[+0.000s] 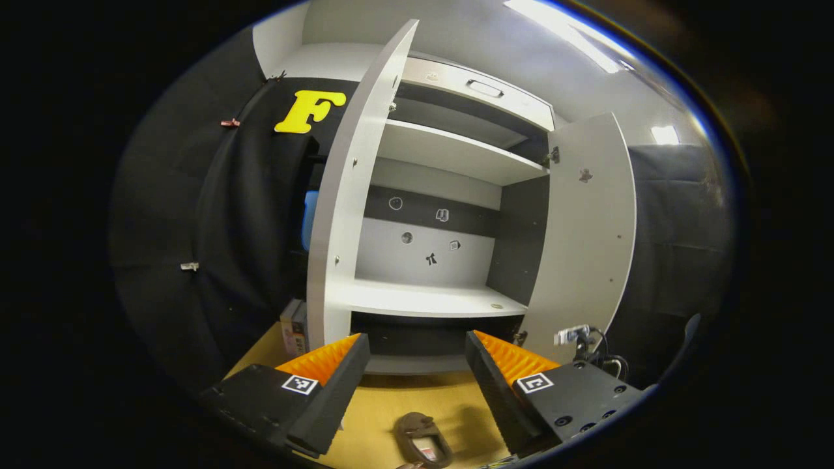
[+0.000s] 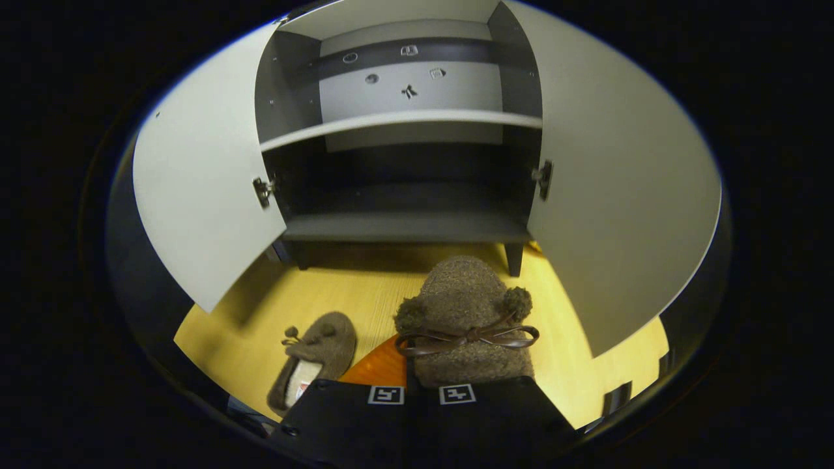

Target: Grab one shoe with the right hand and put it into the shoe cabinet, grab the other shoe with the left hand and put it into the shoe cabinet; then close the right door with the right hand and the left door with the left hand.

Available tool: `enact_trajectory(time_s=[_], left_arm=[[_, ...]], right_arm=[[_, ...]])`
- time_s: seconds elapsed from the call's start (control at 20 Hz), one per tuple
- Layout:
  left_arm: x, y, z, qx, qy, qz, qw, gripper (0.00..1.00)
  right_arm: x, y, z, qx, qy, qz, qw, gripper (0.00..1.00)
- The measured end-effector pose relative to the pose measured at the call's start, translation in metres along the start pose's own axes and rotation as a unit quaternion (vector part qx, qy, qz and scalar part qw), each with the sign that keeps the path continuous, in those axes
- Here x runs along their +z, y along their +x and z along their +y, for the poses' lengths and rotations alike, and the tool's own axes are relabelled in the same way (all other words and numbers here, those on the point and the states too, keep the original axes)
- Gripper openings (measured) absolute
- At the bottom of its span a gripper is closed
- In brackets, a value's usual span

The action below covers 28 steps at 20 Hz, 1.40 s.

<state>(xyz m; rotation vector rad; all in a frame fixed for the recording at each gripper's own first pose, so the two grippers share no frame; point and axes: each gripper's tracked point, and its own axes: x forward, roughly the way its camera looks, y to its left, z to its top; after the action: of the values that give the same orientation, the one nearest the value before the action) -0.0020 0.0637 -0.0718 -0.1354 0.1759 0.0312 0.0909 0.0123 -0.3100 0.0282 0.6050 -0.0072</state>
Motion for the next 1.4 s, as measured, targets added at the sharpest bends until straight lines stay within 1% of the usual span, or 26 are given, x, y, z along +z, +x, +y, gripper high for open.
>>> enact_trajectory(time_s=[0.15, 0.2, 0.25, 0.35, 0.5, 0.6, 0.7, 0.85, 0.95, 1.05, 1.1, 1.2, 1.3, 1.4], left_arm=[[-0.008, -0.008, -0.006, -0.030, -0.034, 0.015, 0.999, 0.95], [-0.010, -0.010, -0.006, -0.035, -0.043, 0.016, 0.998, 0.95], [-0.011, -0.012, -0.005, -0.039, -0.052, 0.017, 0.998, 0.93], [-0.010, -0.017, -0.007, -0.045, -0.059, 0.016, 0.997, 0.93], [-0.012, -0.023, -0.002, -0.036, -0.041, 0.016, 0.998, 0.93], [-0.008, -0.027, 0.001, -0.029, -0.031, 0.016, 0.999, 0.93], [-0.004, -0.031, 0.002, -0.023, -0.033, 0.015, 0.999, 0.93], [-0.002, -0.032, -0.001, -0.008, -0.037, 0.015, 0.999, 0.93], [-0.001, -0.031, 0.002, 0.014, -0.035, 0.014, 0.999, 0.93], [-0.001, -0.029, 0.006, 0.038, -0.035, 0.015, 0.999, 0.93], [0.000, -0.028, 0.008, 0.049, -0.036, 0.014, 0.998, 0.93], [0.003, -0.027, 0.013, 0.071, -0.039, 0.011, 0.997, 0.93], [0.007, -0.026, 0.020, 0.092, -0.039, 0.009, 0.995, 0.93], [0.008, -0.024, 0.029, 0.110, -0.037, 0.006, 0.993, 0.93]], right_arm=[[0.084, -0.014, -0.003, -0.006, -0.033, -0.053, 0.998, 0.05], [0.110, -0.014, -0.002, -0.008, -0.039, -0.070, 0.997, 0.05], [0.136, -0.016, -0.002, -0.011, -0.045, -0.084, 0.995, 0.05], [0.183, -0.016, -0.003, -0.019, -0.058, -0.114, 0.992, 0.05], [0.244, 0.001, 0.005, -0.014, -0.062, -0.138, 0.988, 0.05], [0.275, 0.020, 0.009, -0.008, -0.060, -0.147, 0.987, 0.05], [0.305, 0.046, 0.013, 0.002, -0.051, -0.154, 0.987, 0.05], [0.338, 0.096, 0.014, 0.007, -0.049, -0.142, 0.989, 0.04], [0.358, 0.132, 0.013, 0.005, -0.058, -0.137, 0.989, 0.05], [0.366, 0.166, 0.016, 0.010, -0.052, -0.120, 0.991, 0.04], [0.369, 0.185, 0.014, 0.009, -0.050, -0.112, 0.992, 0.05], [0.367, 0.223, 0.007, -0.005, -0.052, -0.089, 0.995, 0.05], [0.358, 0.257, -0.001, -0.016, -0.049, -0.062, 0.997, 0.05], [0.344, 0.278, -0.005, -0.018, -0.037, -0.032, 0.999, 0.05]])
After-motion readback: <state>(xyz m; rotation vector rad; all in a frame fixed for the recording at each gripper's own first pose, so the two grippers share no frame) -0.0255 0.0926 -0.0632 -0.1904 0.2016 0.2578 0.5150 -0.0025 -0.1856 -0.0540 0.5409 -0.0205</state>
